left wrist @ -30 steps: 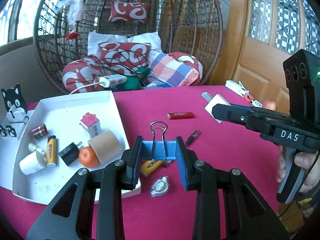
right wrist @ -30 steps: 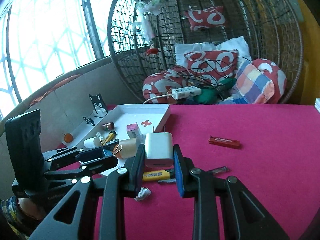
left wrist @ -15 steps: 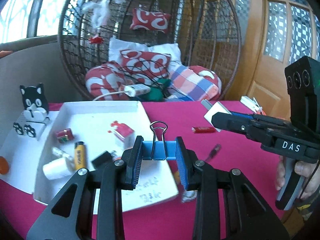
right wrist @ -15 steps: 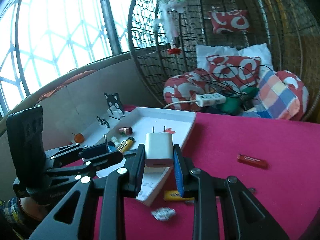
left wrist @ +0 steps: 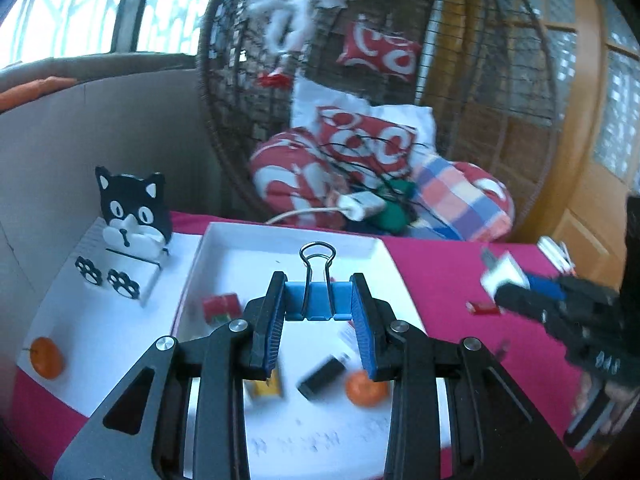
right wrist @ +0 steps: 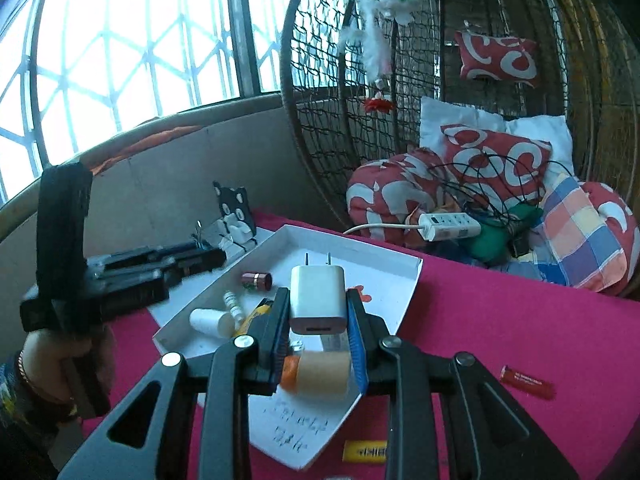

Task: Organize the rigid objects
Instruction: 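Carry the blue binder clip and white charger plug into the white tray and open both tools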

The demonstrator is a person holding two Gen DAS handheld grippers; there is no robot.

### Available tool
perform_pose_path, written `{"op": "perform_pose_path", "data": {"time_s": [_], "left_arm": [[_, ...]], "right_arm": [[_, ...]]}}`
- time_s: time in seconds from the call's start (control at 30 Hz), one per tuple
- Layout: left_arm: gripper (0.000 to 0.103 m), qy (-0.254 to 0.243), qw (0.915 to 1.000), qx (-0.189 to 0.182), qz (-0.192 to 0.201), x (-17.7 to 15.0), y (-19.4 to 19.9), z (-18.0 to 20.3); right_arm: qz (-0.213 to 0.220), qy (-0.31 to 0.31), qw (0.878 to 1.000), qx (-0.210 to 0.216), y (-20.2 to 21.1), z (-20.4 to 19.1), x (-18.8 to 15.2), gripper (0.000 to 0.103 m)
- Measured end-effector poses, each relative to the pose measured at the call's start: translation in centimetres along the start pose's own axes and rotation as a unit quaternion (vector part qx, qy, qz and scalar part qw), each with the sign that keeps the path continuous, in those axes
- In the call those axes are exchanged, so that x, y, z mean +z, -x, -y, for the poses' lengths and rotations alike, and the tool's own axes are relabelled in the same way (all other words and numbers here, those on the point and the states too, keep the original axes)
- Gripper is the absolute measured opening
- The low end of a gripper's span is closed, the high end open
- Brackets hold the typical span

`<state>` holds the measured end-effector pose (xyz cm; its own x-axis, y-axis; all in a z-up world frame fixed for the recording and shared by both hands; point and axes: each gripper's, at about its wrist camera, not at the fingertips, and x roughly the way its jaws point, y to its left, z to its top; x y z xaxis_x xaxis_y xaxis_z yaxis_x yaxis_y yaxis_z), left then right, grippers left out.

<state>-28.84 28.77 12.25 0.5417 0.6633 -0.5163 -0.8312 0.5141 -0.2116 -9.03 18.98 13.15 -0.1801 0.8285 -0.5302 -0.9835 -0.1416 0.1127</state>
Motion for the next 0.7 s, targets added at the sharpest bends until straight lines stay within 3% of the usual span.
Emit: {"op": "perform_pose_path", "data": {"time_s": [0.33, 0.53, 0.7], "left_arm": [[0.031, -0.001, 0.9943, 0.084, -0.066, -0.5, -7.9, -0.9], [0.031, -0.005, 0.9909, 0.107, -0.081, -1.6, -8.7, -1.8], [0.031, 0.003, 0.9909, 0.112, -0.075, -1.6, -8.5, -2.5]], "right_arm": [[-0.056, -0.002, 0.998, -0.001, -7.3, -1.1, 0.4, 0.026], [-0.082, 0.009, 0.997, 0.013, -9.8, -3.0, -1.1, 0.026], [-0.077, 0.031, 0.996, -0.012, -10.2, -3.8, -1.9, 0.026]]}}
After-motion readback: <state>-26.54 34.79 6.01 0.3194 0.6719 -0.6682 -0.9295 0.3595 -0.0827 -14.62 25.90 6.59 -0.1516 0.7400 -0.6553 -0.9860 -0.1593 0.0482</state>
